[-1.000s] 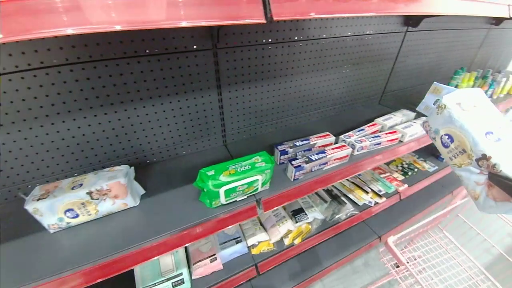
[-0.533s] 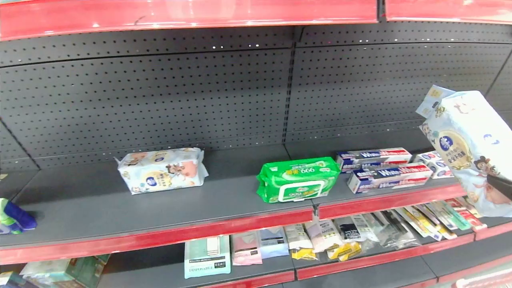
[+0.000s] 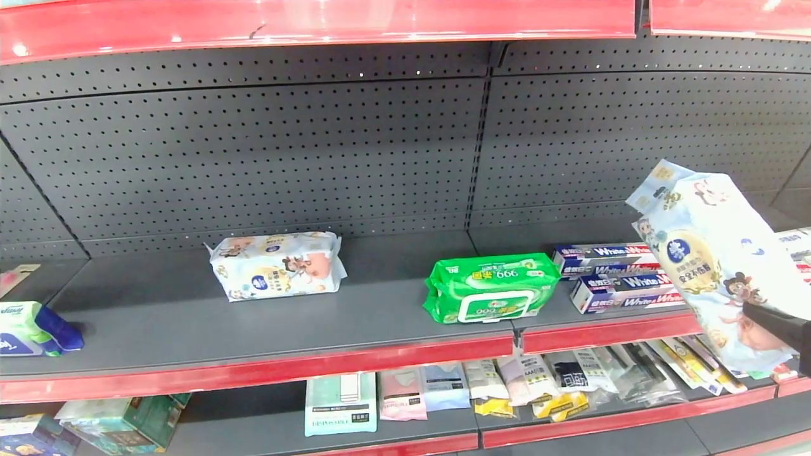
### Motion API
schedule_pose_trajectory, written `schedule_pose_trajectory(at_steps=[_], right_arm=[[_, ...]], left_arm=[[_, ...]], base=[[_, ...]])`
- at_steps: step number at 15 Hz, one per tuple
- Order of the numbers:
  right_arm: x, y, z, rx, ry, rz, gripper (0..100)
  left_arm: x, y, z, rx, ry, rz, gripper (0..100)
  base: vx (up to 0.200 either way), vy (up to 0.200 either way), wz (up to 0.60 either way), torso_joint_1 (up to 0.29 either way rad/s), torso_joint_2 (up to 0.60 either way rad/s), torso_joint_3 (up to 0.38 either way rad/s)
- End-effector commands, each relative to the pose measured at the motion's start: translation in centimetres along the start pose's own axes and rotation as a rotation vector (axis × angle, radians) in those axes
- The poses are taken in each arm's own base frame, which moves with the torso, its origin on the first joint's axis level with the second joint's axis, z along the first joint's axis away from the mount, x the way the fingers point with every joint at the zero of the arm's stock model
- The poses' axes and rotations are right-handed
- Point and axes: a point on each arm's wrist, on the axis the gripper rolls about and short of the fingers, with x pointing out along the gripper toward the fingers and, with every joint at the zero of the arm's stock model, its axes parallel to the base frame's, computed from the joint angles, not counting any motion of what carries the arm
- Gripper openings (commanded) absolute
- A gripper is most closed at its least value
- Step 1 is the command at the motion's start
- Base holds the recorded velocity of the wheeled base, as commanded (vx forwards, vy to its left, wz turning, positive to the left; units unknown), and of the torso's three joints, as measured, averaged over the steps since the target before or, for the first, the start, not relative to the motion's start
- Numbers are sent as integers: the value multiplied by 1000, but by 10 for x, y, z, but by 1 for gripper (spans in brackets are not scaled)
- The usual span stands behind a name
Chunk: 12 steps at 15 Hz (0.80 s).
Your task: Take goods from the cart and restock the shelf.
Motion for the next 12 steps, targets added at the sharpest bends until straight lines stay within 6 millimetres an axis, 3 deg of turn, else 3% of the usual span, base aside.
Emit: schedule_pose_trajectory(at_steps=[1,6,12], right_arm=[[-9,4,-6,-1,-15,3,0],[-45,14,-27,49,-110,-11,0],[-52,15,-23,56,-160,-12,0]], left_arm=[[0,0,0,0,1,1,100],[1,0,0,3,20,-1,100],[1,0,2,50,15,13,100]], base=[[0,0,0,0,0,0],[0,0,0,0,0,0],[0,0,0,0,0,0]])
